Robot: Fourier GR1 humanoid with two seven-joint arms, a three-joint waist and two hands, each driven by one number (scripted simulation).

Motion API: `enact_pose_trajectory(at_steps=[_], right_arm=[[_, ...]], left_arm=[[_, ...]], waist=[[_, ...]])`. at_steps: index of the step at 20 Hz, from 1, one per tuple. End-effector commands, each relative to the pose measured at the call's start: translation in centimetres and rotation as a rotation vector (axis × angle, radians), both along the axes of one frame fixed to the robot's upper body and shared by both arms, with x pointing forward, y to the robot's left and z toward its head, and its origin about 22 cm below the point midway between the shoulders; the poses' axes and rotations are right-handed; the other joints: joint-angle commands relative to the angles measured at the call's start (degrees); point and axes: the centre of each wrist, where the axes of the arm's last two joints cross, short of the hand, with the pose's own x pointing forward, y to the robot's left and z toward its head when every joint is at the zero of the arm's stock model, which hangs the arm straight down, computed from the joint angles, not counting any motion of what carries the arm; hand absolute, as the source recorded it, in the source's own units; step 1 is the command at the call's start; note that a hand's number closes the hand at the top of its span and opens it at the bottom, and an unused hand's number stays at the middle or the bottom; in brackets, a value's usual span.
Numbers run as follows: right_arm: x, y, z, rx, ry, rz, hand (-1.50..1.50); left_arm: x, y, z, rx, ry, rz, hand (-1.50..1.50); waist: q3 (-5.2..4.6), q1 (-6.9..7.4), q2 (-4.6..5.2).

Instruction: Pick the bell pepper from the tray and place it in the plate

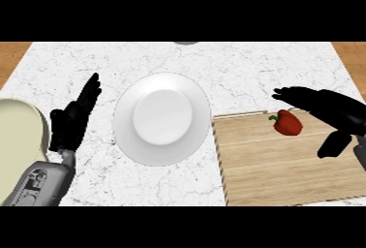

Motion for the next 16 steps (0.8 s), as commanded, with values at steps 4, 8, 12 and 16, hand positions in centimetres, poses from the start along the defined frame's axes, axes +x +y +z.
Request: enact_pose_trajectory(at_steps=[4, 8, 12, 16], right_arm=[[0.2, -1.4, -1.8, -0.055, 0.032, 0.009, -1.5], [2.2, 0.1, -4.4, -0.071, 0.048, -0.02, -1.5], [3.0, 0.2, -4.9, -0.063, 0.061, -0.011, -1.5], [2.4, 1.2, -5.7, -0.061, 0.005, 0.011, 1.5]], left_arm=[[1.6, 0.7, 1.1, -0.006, 0.006, 0.029, 0.0], [-0.9, 0.0, -1.2, -0.009, -0.003, -0.005, 0.0], [1.1, 1.4, -0.4, -0.008, 0.009, 0.016, 0.0], [1.8, 0.0, 1.7, 0.0, 0.006, 0.0, 0.0]], waist=[[0.0, -0.54, -0.05], [0.01, 0.09, 0.03], [0.01, -0.02, 0.07], [0.01, -0.28, -0.04]])
